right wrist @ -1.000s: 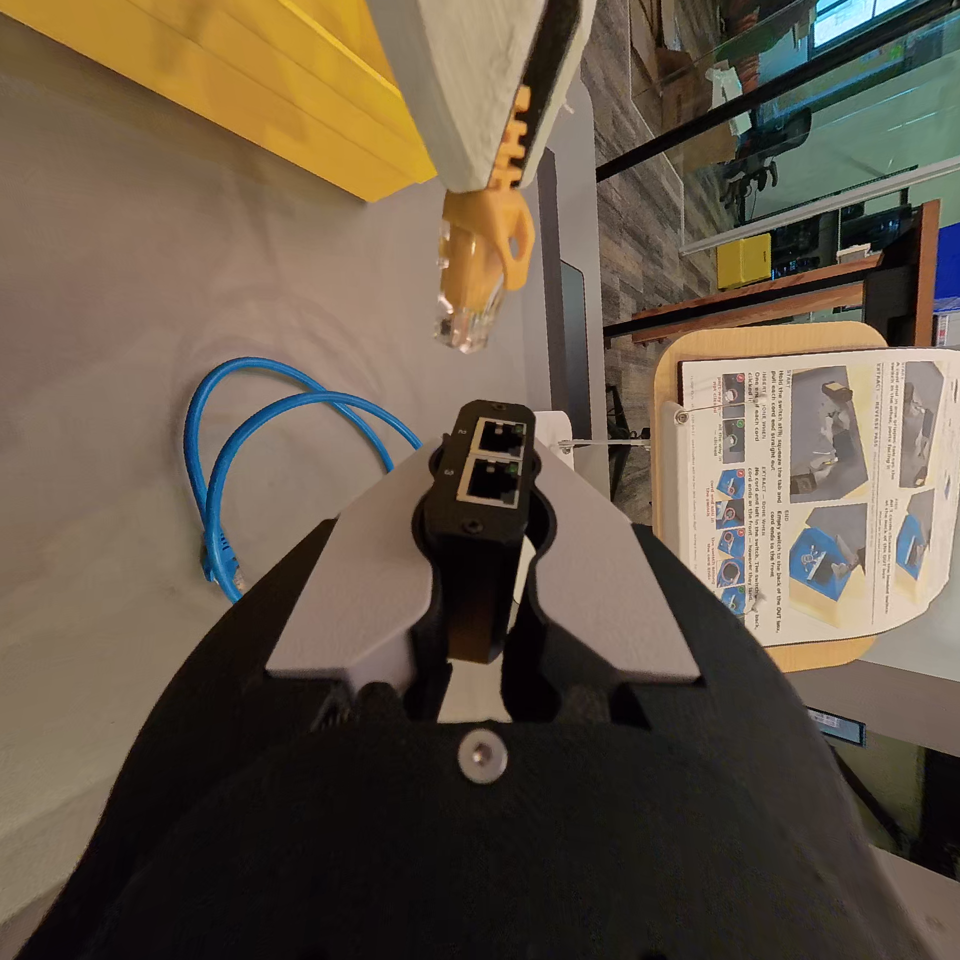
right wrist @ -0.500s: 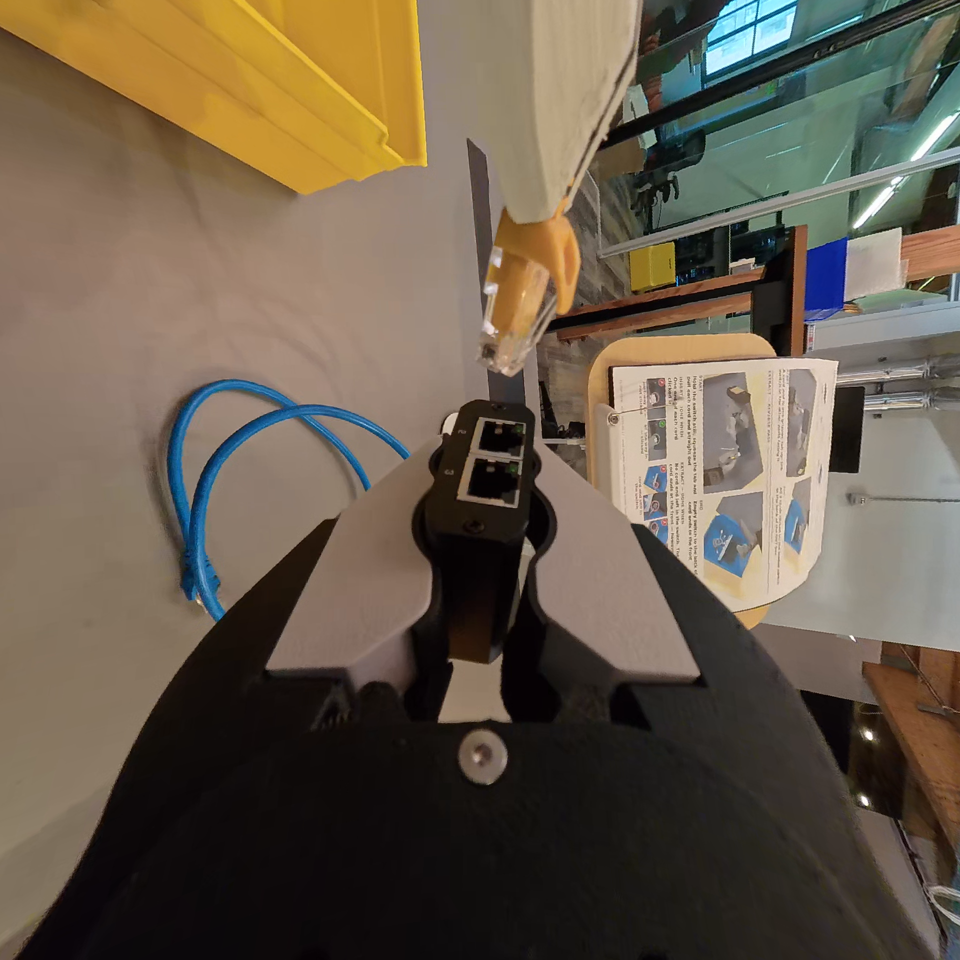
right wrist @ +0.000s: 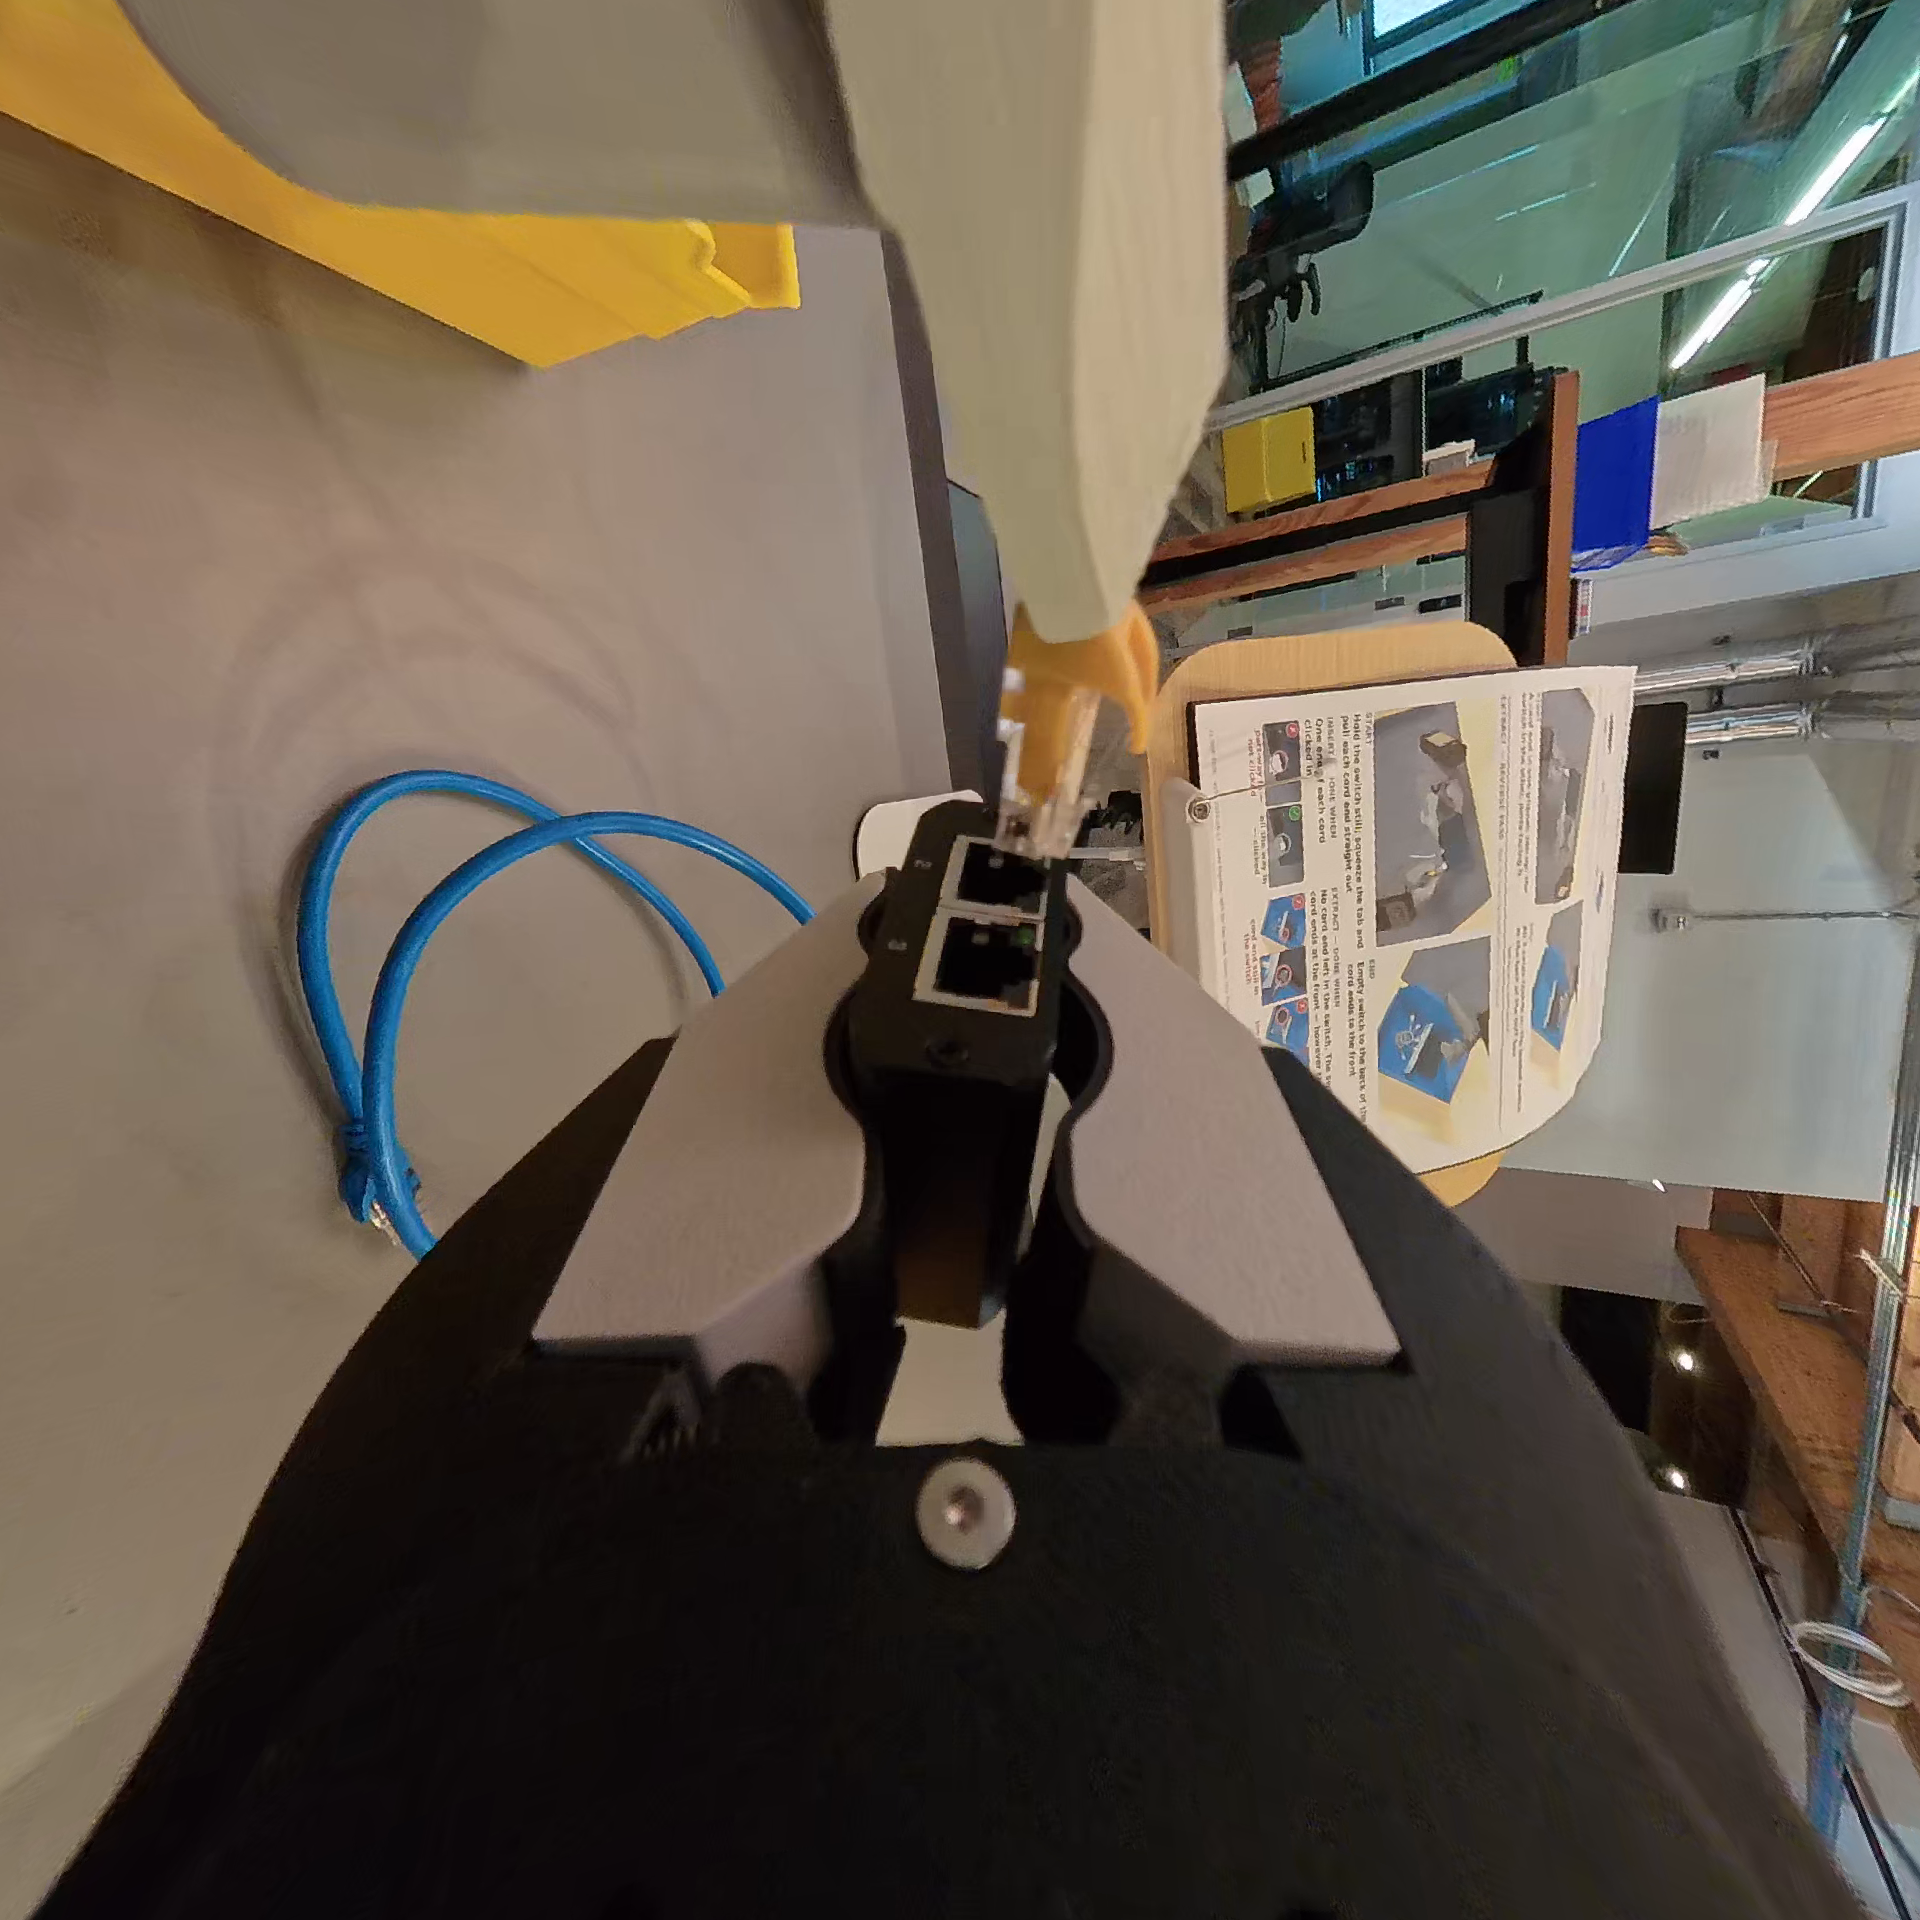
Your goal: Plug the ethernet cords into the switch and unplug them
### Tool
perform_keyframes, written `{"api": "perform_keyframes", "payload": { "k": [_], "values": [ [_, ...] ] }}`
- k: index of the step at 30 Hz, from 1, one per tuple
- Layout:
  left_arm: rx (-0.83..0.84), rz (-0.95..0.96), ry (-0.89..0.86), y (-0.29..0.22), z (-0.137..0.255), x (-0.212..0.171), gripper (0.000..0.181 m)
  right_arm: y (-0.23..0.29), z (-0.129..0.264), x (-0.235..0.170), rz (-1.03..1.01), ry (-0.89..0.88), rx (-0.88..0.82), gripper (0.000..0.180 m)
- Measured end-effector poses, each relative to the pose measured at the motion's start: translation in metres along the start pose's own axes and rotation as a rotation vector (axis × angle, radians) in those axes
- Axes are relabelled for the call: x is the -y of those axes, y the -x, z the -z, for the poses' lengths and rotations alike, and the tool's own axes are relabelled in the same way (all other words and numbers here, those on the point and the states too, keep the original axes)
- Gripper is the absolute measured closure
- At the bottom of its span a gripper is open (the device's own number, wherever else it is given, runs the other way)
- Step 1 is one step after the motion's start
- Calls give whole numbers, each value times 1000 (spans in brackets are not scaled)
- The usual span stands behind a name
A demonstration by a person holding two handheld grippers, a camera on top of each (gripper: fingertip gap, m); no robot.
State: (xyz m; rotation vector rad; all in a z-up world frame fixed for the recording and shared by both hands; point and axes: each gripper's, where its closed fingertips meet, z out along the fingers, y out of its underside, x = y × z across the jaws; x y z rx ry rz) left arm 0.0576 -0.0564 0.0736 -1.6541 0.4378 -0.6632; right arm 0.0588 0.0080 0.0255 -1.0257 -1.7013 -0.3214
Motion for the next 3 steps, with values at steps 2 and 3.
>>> {"api": "perform_keyframes", "payload": {
  "k": [2,3],
  "values": [
    [-4,18,-7,0,0,0,170,0,-1,0,-4,11,-6,156],
    [-4,23,-6,0,-1,-1,170,-1,-1,0,-5,15,-10,156]
  ]
}}
